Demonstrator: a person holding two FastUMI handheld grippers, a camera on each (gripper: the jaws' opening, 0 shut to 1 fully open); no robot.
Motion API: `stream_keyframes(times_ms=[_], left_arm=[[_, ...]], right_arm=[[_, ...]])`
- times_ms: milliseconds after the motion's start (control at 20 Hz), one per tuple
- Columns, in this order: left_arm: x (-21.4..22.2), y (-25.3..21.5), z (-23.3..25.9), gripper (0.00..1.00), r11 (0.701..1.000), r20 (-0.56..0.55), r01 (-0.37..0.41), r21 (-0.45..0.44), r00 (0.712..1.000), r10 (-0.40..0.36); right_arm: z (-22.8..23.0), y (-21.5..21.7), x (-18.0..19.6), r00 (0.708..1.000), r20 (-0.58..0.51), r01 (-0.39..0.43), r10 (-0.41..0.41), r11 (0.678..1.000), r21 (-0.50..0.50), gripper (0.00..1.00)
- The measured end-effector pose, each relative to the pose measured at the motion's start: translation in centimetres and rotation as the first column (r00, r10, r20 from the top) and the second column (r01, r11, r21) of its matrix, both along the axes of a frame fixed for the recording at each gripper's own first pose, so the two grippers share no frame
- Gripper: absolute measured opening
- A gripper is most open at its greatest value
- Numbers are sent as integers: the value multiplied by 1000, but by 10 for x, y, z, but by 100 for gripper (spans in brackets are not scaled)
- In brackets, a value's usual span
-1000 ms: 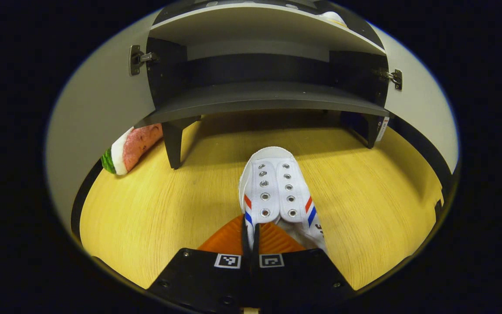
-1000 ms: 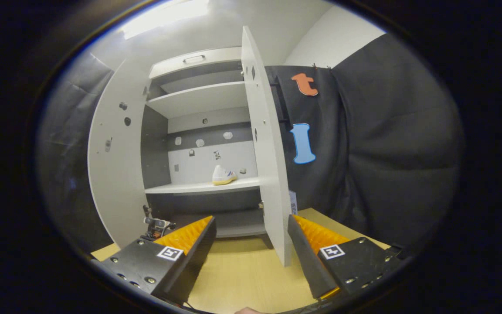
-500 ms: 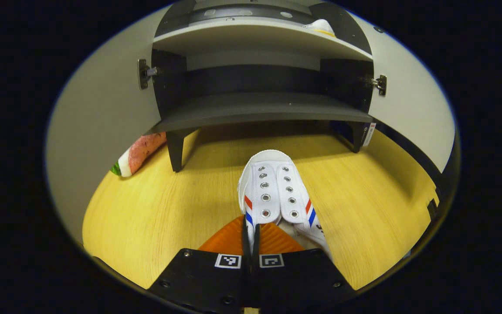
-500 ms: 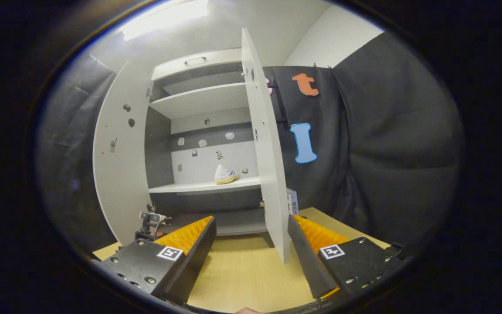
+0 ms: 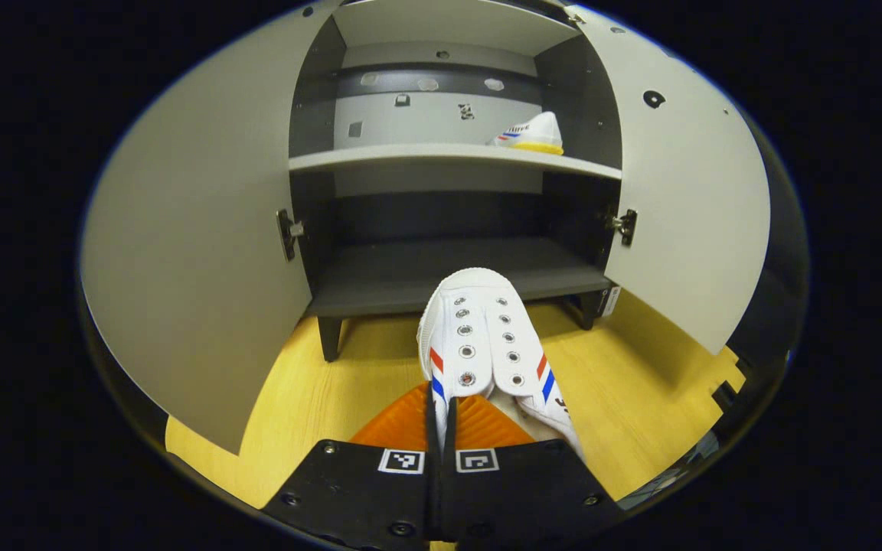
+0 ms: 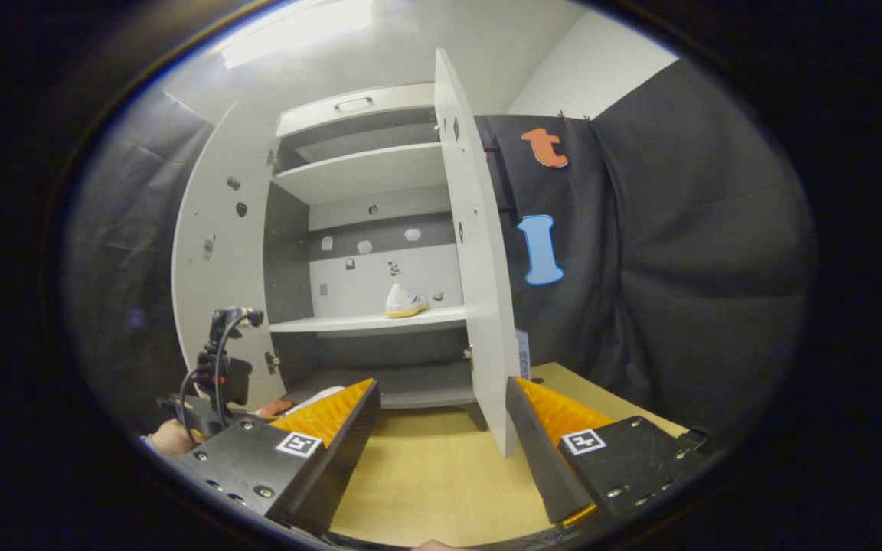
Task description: Grab one shoe with the right hand and put it into the shoe cabinet, grab the other shoe with the left hand and put it into the shoe cabinet; then close the right door with the right hand and the left door with the left hand.
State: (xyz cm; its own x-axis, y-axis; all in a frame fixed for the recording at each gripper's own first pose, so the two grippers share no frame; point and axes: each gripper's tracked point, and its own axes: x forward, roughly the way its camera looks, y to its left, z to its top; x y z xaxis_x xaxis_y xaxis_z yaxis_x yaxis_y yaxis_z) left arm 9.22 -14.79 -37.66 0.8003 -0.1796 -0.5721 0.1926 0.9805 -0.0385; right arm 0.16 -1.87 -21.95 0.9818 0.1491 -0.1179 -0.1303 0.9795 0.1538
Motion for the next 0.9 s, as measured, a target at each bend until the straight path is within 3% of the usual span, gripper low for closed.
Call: stream_keyframes(times_ms=[450, 650, 900], left_arm=[[48, -4, 128, 1, 999, 141, -17, -35, 990, 22], [91, 6, 194, 1, 997, 247, -74, -26, 966, 78], [143, 14, 260, 1, 992, 296, -115, -45, 947, 123]], right_arm=[[5, 2, -13, 1000, 24, -16, 15, 999, 37, 98], [9, 12, -17, 1000, 23, -23, 22, 999, 37, 98], [20, 38, -25, 996, 42, -83, 82, 996, 16, 98]])
